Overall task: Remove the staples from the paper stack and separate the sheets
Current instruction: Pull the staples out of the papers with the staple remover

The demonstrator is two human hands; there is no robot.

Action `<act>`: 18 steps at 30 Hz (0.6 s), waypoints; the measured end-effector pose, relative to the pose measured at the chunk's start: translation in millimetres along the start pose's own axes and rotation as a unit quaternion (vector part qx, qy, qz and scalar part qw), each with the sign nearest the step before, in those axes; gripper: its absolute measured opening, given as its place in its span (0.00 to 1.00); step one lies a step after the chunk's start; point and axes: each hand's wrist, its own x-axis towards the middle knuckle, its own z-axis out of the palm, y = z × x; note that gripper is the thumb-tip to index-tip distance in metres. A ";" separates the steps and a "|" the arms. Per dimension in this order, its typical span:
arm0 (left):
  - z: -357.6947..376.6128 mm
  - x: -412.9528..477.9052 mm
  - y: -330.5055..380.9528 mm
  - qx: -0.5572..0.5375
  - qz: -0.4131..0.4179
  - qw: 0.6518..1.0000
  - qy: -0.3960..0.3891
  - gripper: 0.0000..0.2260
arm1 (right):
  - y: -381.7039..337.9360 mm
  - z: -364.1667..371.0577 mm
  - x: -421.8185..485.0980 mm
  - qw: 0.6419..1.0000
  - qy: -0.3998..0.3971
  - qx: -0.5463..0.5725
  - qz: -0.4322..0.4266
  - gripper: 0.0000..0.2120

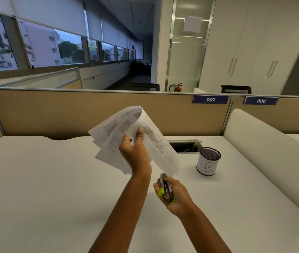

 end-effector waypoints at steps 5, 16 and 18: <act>-12.8 3.9 -10.7 -0.002 -0.066 0.996 0.054 0.06 | -5.8 -37.1 23.6 0.956 0.099 -0.259 -0.095 0.11; -16.2 -0.3 -13.7 0.028 -0.091 0.995 0.039 0.11 | 3.1 -120.0 52.2 0.609 0.248 -0.735 -0.164 0.17; -17.3 0.1 -14.4 0.038 -0.087 0.995 0.040 0.12 | 5.8 -131.5 52.6 0.591 0.245 -0.749 -0.175 0.18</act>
